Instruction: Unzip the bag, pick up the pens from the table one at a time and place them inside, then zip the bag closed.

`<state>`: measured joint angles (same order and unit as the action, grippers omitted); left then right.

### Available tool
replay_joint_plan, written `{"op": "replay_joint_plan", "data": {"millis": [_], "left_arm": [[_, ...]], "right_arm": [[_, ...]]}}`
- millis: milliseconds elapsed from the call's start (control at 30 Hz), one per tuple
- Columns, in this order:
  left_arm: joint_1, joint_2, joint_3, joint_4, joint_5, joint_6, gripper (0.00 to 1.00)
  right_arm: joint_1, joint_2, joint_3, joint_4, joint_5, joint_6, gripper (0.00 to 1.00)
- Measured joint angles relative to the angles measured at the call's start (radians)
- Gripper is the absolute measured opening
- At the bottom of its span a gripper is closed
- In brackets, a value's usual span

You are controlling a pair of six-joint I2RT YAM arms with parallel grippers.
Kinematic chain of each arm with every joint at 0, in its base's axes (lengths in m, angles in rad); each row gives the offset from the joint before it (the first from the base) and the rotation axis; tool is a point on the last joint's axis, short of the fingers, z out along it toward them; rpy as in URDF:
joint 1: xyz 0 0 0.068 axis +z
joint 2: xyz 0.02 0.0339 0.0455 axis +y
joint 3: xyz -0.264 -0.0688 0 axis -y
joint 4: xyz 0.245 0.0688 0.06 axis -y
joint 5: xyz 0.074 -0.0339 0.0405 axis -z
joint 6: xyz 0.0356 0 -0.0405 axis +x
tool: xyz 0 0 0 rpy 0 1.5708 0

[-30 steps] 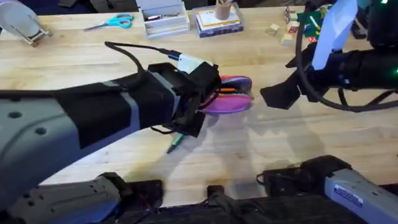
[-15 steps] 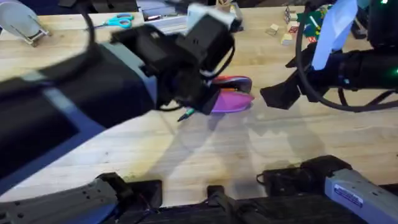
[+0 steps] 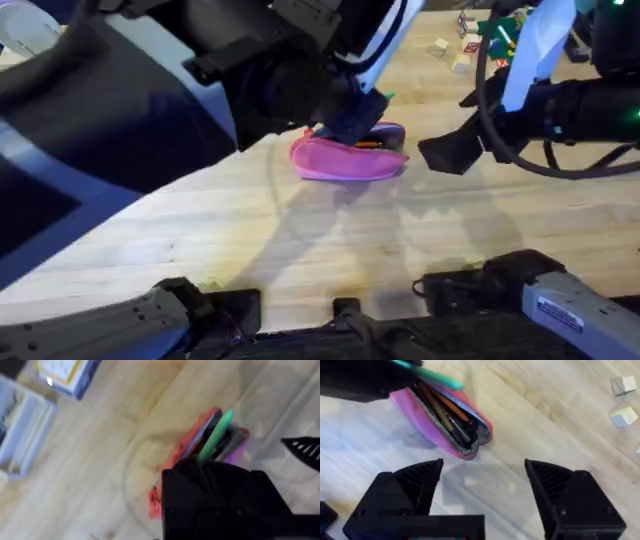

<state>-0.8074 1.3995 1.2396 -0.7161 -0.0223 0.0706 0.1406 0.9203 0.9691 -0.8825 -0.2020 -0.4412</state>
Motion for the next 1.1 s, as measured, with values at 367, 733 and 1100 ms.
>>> {"op": "replay_joint_plan", "data": {"millis": [367, 733, 1100], "left_arm": [[0.0, 0.032, 0.004, 0.188, 0.102, 0.217, 0.043], [0.004, 0.189, 0.005, 0.232, 0.217, 0.257, 0.043], [0.056, 0.24, 0.005, 0.155, 0.27, 0.267, 0.043]], "right_arm": [[0.0, 0.0, 0.0, 0.007, 0.0, 0.0, 0.998], [-0.006, 0.0, 0.0, 0.008, 0.003, 0.015, 0.998], [-0.006, 0.0, 0.0, 0.008, 0.003, 0.015, 0.998]]}}
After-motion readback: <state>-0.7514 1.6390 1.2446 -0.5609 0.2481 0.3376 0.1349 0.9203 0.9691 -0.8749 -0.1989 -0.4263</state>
